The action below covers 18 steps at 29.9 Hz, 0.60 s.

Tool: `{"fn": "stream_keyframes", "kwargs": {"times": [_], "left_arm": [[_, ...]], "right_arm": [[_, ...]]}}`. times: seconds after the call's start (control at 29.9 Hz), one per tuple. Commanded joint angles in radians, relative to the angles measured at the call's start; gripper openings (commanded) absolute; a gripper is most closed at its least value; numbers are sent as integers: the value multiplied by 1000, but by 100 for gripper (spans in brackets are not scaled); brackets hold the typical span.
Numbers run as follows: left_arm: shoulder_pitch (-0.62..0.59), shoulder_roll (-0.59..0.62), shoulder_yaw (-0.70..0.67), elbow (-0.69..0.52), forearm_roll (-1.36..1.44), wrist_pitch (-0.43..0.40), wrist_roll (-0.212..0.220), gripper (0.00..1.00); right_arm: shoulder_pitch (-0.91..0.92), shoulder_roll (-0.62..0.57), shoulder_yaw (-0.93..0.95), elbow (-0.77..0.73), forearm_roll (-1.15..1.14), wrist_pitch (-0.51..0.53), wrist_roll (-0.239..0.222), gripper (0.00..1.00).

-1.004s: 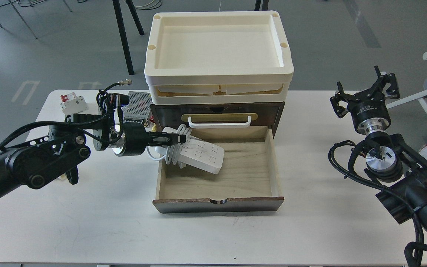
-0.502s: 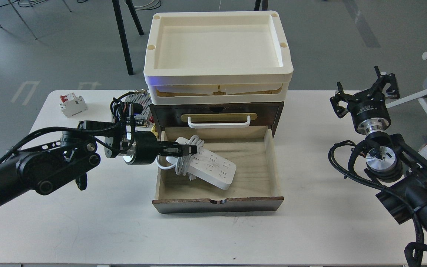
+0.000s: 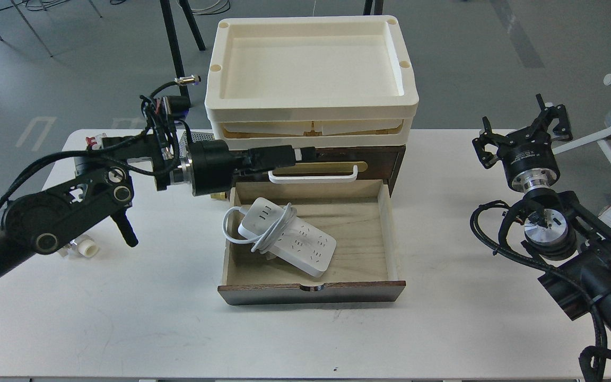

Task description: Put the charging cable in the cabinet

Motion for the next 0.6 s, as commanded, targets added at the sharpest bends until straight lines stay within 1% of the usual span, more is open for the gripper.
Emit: {"fn": "stream_keyframes", "kwargs": {"times": [0.0, 0.1, 0.23, 0.4, 0.57], "left_arm": [[2, 13, -177, 6, -300, 0, -37, 95], [2, 23, -278, 16, -546, 0, -42, 98], [2, 50, -329, 61, -735, 0, -48, 99], [5, 48, -361, 235, -966, 0, -36, 99], [22, 45, -360, 467, -1169, 0, -13, 100]], "right_arm": [[0, 0, 0, 0, 0, 0, -2, 100], [2, 0, 2, -1, 0, 1, -2, 100], [5, 0, 3, 0, 0, 3, -5, 100], [6, 0, 11, 2, 2, 3, -11, 100], [6, 0, 15, 0, 5, 1, -21, 100]]}}
